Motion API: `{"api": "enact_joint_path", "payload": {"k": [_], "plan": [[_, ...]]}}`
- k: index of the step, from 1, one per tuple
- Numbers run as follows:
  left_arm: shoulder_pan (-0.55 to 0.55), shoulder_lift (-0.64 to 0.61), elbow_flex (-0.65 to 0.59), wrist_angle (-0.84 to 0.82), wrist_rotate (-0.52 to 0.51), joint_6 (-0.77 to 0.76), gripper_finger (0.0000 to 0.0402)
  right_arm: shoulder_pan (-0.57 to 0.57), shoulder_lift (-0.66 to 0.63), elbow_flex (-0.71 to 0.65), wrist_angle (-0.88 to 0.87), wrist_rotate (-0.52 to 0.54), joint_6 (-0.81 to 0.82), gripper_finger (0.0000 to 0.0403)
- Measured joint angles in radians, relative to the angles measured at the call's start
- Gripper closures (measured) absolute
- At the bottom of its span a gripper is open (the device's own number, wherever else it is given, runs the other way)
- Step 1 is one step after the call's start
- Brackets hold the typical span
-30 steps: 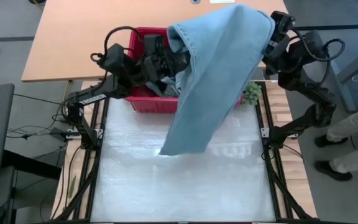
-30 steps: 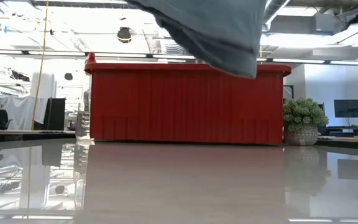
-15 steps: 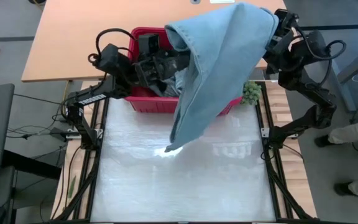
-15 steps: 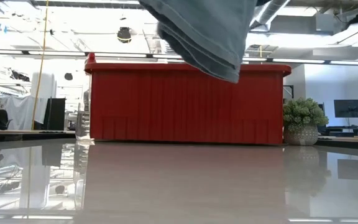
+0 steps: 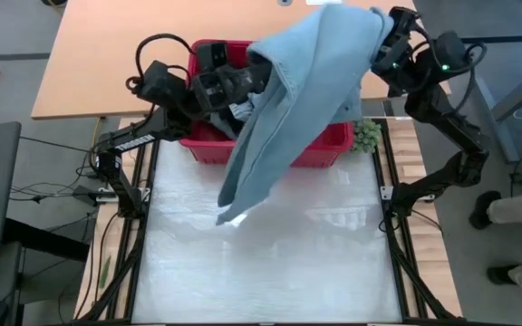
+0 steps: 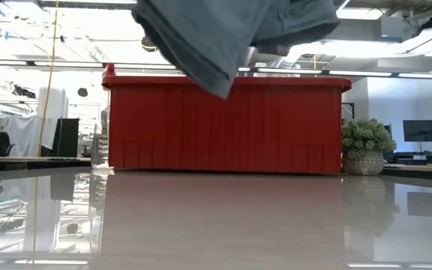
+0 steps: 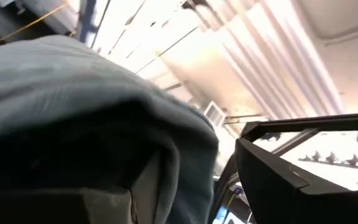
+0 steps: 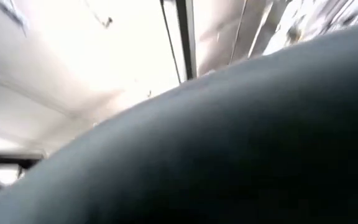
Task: Fold Laundry from Bin
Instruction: Fold the light blue pants
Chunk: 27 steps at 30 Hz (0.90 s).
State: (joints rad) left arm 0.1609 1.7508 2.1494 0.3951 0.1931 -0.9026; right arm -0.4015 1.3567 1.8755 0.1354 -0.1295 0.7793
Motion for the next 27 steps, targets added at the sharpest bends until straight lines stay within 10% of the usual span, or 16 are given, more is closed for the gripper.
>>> {"api": "enact_joint_path", "payload": {"k": [8,27], "plan": [[0.051,0.0,0.0,-0.084,0.133,0.022,0.0215,-0.021,-0.024,0.001,-0.189,-0.21,-0.017,0.0383],[0.096,0.001,0.001,-0.376,0.125,0.059,0.0215,-0.009,-0.188,0.001,-0.528,-0.244,-0.054,0.0383]]}}
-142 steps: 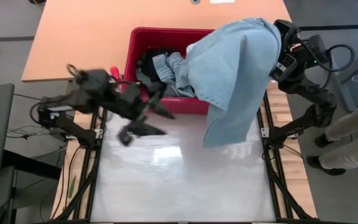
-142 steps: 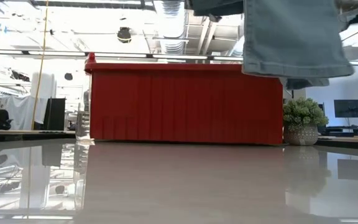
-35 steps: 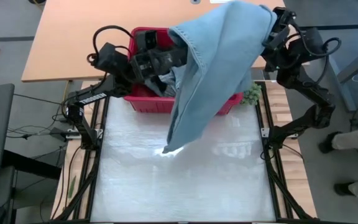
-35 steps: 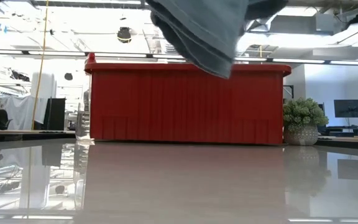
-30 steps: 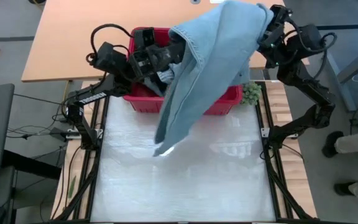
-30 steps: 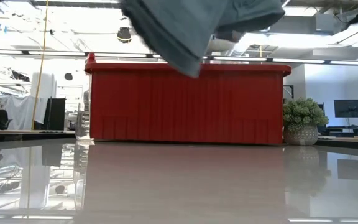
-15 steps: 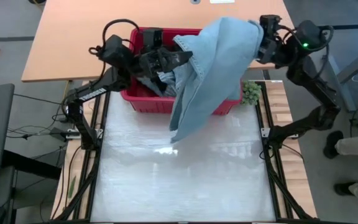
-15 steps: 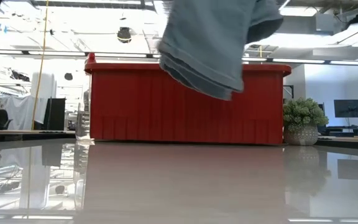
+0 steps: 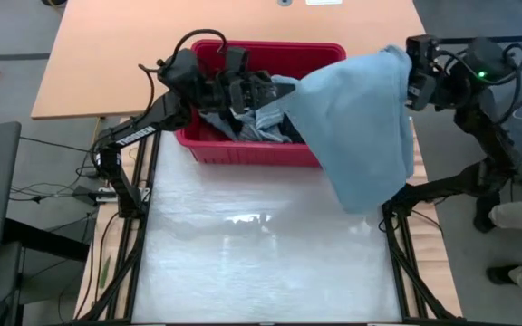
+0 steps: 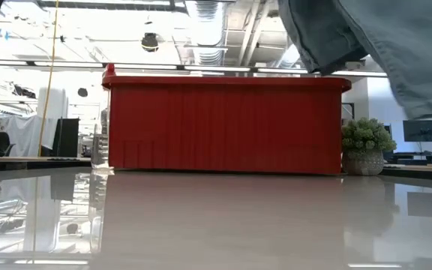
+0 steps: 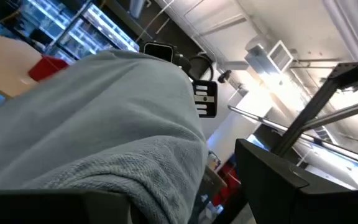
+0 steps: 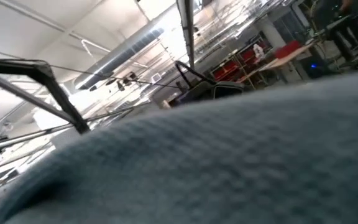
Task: Fold Laundry from Bin
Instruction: Fold the light blue pants
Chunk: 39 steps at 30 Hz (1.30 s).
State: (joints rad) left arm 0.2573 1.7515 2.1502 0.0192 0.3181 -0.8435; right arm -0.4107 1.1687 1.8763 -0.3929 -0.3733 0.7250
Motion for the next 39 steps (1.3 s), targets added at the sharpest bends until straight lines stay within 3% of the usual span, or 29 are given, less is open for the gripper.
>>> {"api": "enact_joint_path", "payload": {"k": [11,19,22,26,28,33,39], "plan": [[-0.047,0.017,-0.003,-0.028,0.019,0.082,0.0215,0.123,0.081,0.0,0.058,0.013,-0.006,0.0383],[-0.056,0.01,-0.002,0.004,0.027,0.029,0.0223,0.171,0.075,-0.002,0.141,0.02,0.0,0.0382],[-0.055,0.009,-0.002,0.02,0.038,0.007,0.0257,0.197,0.07,-0.002,0.136,0.016,0.001,0.0382],[-0.064,0.006,-0.002,0.029,0.029,0.0,0.0368,0.208,0.054,-0.001,0.116,0.032,-0.024,0.0382],[-0.069,0.006,-0.002,0.041,0.014,-0.023,0.0387,0.207,0.049,-0.001,0.101,0.034,-0.048,0.0382],[-0.061,0.002,-0.002,0.087,0.053,-0.028,0.0354,0.207,0.033,0.0,0.064,0.066,-0.115,0.0382],[-0.06,-0.05,-0.002,0.07,0.09,0.024,0.027,0.208,-0.033,-0.112,0.158,0.094,-0.128,0.0383]]}}
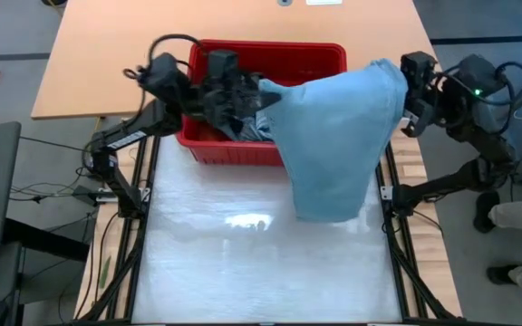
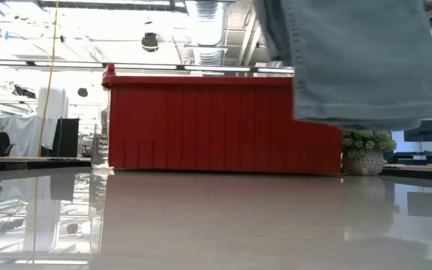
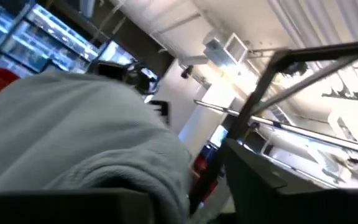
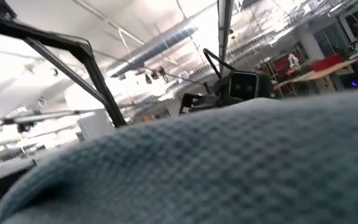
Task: Fold Laundry from Bin
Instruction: Fold the light blue pants
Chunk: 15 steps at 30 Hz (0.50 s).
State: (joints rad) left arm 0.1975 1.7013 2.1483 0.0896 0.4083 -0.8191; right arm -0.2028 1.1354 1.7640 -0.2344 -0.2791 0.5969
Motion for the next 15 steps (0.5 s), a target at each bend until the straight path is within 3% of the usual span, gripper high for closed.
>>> {"api": "enact_joint_path", "payload": {"k": [6,10,15], "plan": [[0.005,-0.042,0.0,-0.155,0.11,0.085,0.0205,0.0,-0.142,-0.329,0.28,0.056,0.144,0.0383],[-0.008,-0.067,0.001,-0.326,0.06,0.141,0.0195,0.0,-0.2,-0.521,0.544,0.102,0.296,0.0383],[0.029,-0.067,0.001,-0.566,0.014,0.146,0.0195,0.034,-0.191,-0.604,0.724,0.135,0.36,0.0383]]}}
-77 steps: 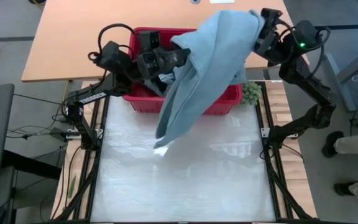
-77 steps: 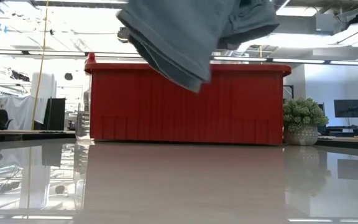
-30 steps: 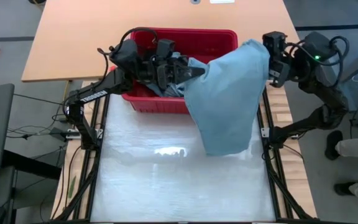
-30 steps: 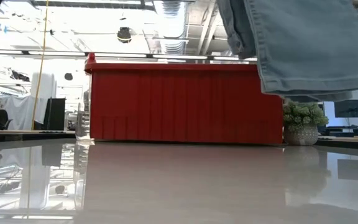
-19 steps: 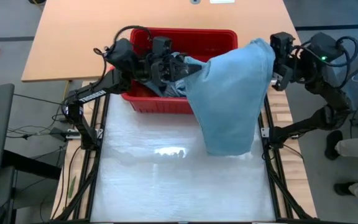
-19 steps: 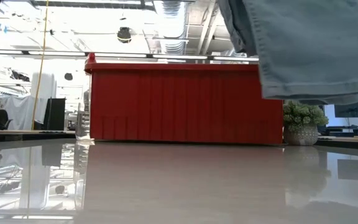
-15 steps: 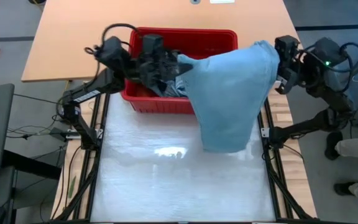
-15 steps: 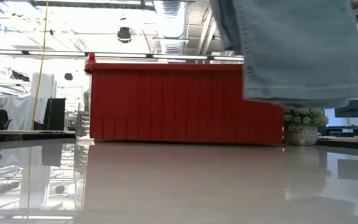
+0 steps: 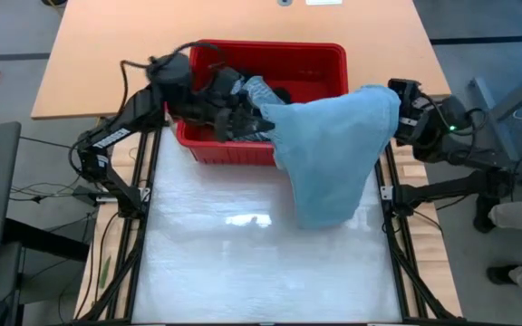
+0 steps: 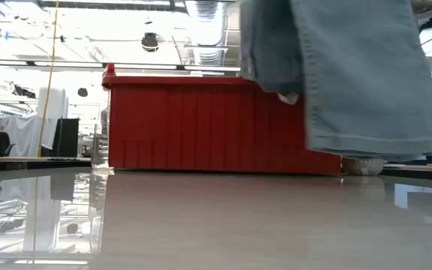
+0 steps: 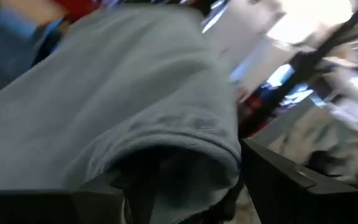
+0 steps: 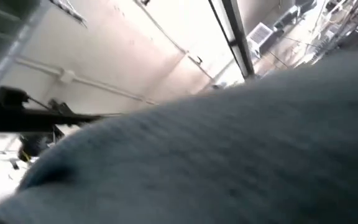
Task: Fold Laundry from Bin
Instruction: Fold the light blue pants
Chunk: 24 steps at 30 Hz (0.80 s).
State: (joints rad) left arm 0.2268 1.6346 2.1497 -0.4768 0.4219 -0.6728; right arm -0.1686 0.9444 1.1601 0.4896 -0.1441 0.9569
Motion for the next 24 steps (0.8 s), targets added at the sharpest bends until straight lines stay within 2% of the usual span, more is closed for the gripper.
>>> {"api": "enact_joint_path", "payload": {"k": [5,7,9,10,12,14,16,19,22,24], "plan": [[0.044,-0.004,0.0,-0.165,0.08,0.048,0.0194,0.064,0.043,-0.007,0.105,0.136,-0.022,0.0383],[0.056,-0.016,-0.001,-0.251,0.112,0.083,0.0194,0.073,0.049,-0.007,0.14,0.165,-0.024,0.0383],[0.056,-0.042,-0.001,-0.358,0.102,0.146,0.0194,0.064,0.048,-0.006,0.151,0.181,-0.024,0.0383],[0.049,-0.061,-0.001,-0.437,0.074,0.188,0.0194,0.055,0.048,-0.006,0.15,0.182,-0.023,0.0383],[0.006,-0.099,-0.007,-0.568,-0.053,0.246,0.0194,0.038,0.048,-0.006,0.147,0.183,-0.022,0.0383],[-0.068,-0.139,-0.064,-0.577,-0.195,0.257,0.0194,0.032,0.05,-0.006,0.141,0.183,-0.017,0.0383],[-0.145,-0.175,-0.164,-0.455,-0.259,0.252,0.0194,0.03,0.05,-0.006,0.142,0.181,-0.011,0.0383],[-0.236,-0.235,-0.372,-0.134,-0.303,0.237,0.0194,0.032,0.049,-0.006,0.142,0.173,-0.007,0.0383],[-0.287,-0.297,-0.615,0.276,-0.399,0.194,0.0194,0.032,0.05,-0.006,0.141,0.161,-0.007,0.0383],[-0.308,-0.312,-0.77,0.559,-0.415,0.202,0.0194,0.032,0.05,-0.006,0.141,0.149,-0.006,0.0383]]}}
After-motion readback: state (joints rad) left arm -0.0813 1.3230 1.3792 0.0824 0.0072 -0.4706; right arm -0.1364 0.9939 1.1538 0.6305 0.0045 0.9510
